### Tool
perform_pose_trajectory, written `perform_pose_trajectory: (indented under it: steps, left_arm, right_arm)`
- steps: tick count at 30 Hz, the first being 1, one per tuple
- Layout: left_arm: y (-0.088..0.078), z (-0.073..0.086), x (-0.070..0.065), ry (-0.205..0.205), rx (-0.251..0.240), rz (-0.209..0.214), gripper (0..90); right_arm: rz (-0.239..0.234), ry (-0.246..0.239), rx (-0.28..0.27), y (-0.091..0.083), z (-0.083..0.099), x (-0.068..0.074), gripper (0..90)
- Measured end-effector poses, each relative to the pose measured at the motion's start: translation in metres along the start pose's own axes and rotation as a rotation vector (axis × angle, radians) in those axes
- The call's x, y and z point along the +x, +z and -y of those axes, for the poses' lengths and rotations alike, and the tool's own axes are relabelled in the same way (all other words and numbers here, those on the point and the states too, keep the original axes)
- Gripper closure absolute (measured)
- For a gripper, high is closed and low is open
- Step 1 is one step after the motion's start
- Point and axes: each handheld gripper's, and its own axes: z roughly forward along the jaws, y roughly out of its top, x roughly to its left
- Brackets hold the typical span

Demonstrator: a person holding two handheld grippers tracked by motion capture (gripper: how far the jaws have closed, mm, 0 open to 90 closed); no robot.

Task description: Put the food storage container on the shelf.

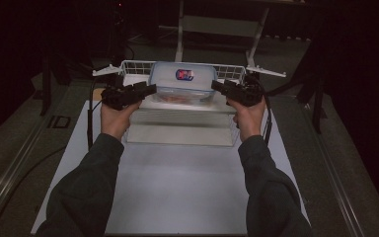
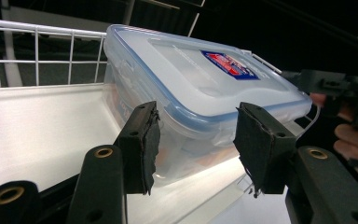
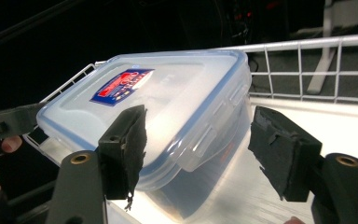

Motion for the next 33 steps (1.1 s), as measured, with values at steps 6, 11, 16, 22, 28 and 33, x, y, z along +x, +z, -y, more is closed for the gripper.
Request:
perform_pose_trajectory:
  steps: [6, 11, 16, 22, 28, 33]
  left_arm:
    - [-0.017, 0.000, -0.006, 0.067, -0.009, -0.024, 48.8]
    - [-0.032, 0.001, -0.015, 0.137, -0.006, -0.042, 47.7]
    - [-0.056, 0.011, -0.020, 0.190, -0.018, -0.050, 46.0]
    - [-0.085, 0.040, -0.013, 0.191, -0.012, -0.058, 45.2]
    - [-0.113, 0.082, -0.009, 0.218, -0.004, -0.132, 43.6]
    - [-0.124, 0.110, -0.004, 0.201, 0.002, -0.134, 42.0]
  right_arm:
    - [0.023, -0.165, 0.025, -0.020, 0.001, 0.015, 39.4]
    - [-0.024, -0.210, 0.046, -0.034, 0.008, 0.022, 38.6]
    - [0.003, -0.331, 0.115, -0.055, 0.029, 0.033, 37.9]
    - [-0.010, -0.345, 0.130, -0.070, 0.053, 0.033, 37.9]
    - [0.019, -0.384, 0.155, -0.089, 0.094, 0.030, 37.7]
    - [-0.016, -0.331, 0.156, -0.103, 0.113, 0.022, 37.0]
